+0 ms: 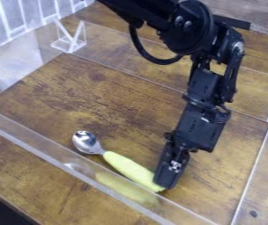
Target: Move the green spoon to the left
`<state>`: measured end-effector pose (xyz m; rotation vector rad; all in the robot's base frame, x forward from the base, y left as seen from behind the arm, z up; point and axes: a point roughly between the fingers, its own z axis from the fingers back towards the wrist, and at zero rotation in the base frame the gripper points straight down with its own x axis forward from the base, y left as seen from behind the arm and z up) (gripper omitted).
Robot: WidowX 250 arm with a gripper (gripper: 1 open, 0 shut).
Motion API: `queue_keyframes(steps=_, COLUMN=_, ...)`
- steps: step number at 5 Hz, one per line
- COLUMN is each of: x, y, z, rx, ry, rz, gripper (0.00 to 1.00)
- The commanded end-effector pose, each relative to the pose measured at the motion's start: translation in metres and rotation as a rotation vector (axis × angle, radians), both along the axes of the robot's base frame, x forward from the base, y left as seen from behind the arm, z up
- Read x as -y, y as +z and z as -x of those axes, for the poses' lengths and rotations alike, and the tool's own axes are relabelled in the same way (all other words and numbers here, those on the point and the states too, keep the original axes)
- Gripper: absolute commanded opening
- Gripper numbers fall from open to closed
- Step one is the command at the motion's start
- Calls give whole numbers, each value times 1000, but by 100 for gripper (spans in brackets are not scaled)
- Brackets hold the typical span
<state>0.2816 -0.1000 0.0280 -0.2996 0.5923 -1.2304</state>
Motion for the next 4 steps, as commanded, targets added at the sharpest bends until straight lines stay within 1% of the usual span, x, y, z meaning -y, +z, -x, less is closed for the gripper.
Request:
queue_keyframes(steps=1, x=-2, y=-7, z=14, rx=-66, ry=10, rz=-2, gripper=0)
queue_keyframes(steps=2, x=-5, y=-3, z=12, rx=-65, ry=43, rz=12, gripper=0)
queue_keyframes(steps=4, x=-9, y=13, z=12, rx=-71, ry=93, rz=30, gripper=0)
